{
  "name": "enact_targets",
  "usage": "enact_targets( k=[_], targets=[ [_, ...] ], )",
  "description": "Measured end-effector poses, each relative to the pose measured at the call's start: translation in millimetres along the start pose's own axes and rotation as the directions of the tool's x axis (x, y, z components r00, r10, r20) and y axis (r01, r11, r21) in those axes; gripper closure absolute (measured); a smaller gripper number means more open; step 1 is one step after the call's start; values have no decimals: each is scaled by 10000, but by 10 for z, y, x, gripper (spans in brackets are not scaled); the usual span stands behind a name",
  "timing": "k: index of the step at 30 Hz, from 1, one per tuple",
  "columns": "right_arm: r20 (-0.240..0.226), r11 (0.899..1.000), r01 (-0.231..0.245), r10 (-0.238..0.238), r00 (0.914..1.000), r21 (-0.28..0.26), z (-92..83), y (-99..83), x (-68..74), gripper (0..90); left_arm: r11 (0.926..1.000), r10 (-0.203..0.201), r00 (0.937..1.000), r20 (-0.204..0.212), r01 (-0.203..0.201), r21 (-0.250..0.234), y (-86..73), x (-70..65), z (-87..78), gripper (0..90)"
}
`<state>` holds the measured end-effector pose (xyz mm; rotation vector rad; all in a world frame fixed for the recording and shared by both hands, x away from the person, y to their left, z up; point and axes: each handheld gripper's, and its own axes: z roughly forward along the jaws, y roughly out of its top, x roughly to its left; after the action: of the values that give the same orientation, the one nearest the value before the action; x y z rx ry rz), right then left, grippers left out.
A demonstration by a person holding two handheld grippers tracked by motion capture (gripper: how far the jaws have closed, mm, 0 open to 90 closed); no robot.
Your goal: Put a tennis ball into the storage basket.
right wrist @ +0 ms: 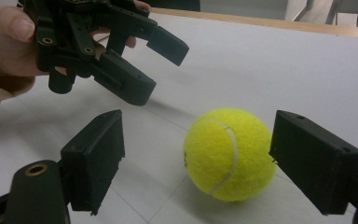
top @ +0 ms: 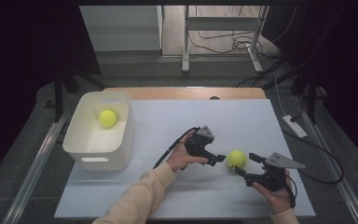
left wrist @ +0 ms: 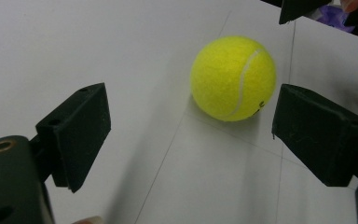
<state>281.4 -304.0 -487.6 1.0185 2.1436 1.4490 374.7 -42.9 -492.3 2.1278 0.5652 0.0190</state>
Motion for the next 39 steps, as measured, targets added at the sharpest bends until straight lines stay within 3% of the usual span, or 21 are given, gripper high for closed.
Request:
enact_targets(
  k=[11, 15, 22, 39],
  targets=[
    [6, 10000, -46, 46, 10000, -12, -9, 0, -15, 176, 9992, 266, 9985, 486, -281, 294, 11, -47, 127, 110],
    [-5, 10000, -40, 40, 10000, 0, -10, 1, -19, 176, 9976, 480, 9982, 369, -498, 487, 22, -82, 162, 96],
    [9, 10000, -50, 50, 10000, -46, -19, 4, -23, 176, 9947, 829, 9951, 542, -860, 570, 56, -128, 229, 95],
    [-33, 9999, -38, 37, 10000, -158, -22, 25, -9, 176, 9928, 945, 9923, 798, -999, 662, 60, -187, 464, 94]
  ],
)
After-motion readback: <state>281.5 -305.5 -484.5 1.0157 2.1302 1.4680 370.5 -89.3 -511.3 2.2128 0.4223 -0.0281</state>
